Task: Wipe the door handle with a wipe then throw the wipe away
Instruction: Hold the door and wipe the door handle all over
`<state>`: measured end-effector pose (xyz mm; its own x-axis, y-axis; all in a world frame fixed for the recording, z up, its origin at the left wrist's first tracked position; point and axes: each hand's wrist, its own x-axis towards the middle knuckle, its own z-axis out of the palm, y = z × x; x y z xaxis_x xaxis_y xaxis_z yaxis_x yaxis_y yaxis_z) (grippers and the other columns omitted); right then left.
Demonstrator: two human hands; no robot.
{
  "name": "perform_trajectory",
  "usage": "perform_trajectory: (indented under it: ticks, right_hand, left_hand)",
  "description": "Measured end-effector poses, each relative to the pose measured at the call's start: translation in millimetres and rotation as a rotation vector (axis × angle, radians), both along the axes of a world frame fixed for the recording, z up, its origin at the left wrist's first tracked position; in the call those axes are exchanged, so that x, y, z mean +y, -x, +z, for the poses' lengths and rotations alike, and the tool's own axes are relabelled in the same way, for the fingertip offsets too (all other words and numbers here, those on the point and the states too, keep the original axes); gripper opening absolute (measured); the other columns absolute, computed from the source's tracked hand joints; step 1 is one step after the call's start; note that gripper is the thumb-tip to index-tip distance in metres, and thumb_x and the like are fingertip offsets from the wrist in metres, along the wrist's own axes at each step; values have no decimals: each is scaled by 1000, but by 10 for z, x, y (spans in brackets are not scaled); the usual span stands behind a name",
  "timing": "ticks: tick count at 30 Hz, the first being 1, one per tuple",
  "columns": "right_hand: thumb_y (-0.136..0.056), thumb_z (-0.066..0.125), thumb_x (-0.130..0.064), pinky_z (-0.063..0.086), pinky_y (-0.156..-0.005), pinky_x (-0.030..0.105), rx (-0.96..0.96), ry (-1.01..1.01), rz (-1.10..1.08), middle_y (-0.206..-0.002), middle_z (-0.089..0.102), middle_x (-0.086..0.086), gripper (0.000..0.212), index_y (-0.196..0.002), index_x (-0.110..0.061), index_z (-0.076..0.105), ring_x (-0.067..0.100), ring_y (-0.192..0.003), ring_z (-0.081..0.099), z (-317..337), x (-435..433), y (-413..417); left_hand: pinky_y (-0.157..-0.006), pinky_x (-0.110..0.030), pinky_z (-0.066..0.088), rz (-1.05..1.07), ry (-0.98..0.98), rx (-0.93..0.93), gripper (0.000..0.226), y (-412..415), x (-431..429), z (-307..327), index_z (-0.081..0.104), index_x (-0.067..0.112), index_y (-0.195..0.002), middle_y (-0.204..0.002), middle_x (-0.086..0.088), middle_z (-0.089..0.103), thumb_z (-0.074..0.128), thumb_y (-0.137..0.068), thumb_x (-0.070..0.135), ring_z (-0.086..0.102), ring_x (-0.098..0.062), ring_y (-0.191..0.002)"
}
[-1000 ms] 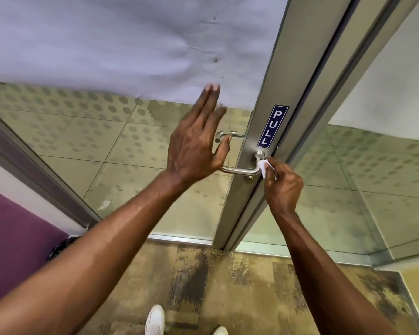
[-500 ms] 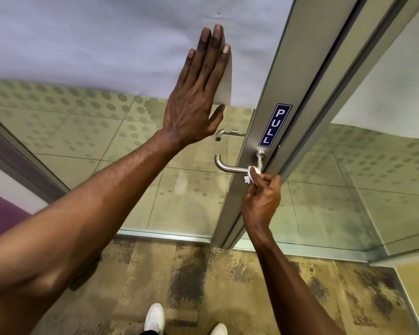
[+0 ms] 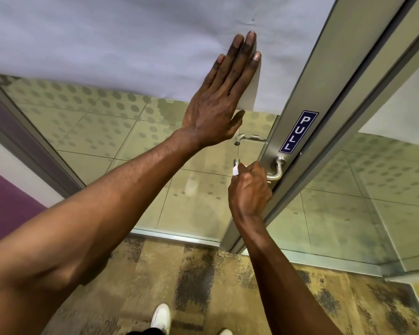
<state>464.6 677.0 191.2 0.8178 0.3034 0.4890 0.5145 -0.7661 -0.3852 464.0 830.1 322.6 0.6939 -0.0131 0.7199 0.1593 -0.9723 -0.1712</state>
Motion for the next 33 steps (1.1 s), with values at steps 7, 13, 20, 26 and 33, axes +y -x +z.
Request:
perform_trajectory:
  ticks: [7, 13, 20, 26, 33]
  right_hand:
    - [-86, 76, -2, 37, -51, 30, 12, 202, -22, -91, 65, 10, 8, -93, -6, 78, 28, -85, 64, 103, 156, 2]
    - [-100, 63, -11, 39, -61, 27, 32, 106, 59, -102, 64, 10, 19, -116, -6, 71, 23, -87, 56, -100, -338, -132]
    - [-93, 79, -22, 29, -56, 23, -85, 253, 186, -94, 62, 1, 26, -118, -26, 79, 20, -84, 55, -105, -967, -707]
    - [-93, 78, -14, 38, -57, 30, -110, 397, 327, -100, 58, 6, 38, -128, -27, 73, 23, -89, 55, -18, -1121, -996]
    - [-82, 80, 6, 49, -54, 36, -214, 458, 467, -96, 58, 10, 52, -125, -22, 76, 33, -90, 58, 74, -1253, -1413]
  left_hand:
    - [-143, -55, 16, 1, 23, -6, 104, -4, -32, -7, 22, -2, -175, -182, -32, 20, 68, -89, 33, 19, -49, -171]
    - [-142, -55, 13, -18, 55, -28, 106, -14, -65, -11, 23, -3, -174, -181, -34, 21, 69, -84, 29, 19, -50, -171]
    - [-142, -60, 14, -6, 101, -44, 111, -67, -152, -25, 26, -5, -173, -179, -37, 21, 71, -76, 26, 19, -54, -169]
    - [-142, -61, 15, -8, 125, -55, 111, -81, -197, -25, 27, -6, -173, -179, -38, 22, 70, -76, 26, 20, -55, -169]
    - [-141, -62, 17, -6, 120, -65, 110, -74, -206, -22, 29, -6, -172, -178, -38, 24, 71, -77, 28, 22, -55, -169]
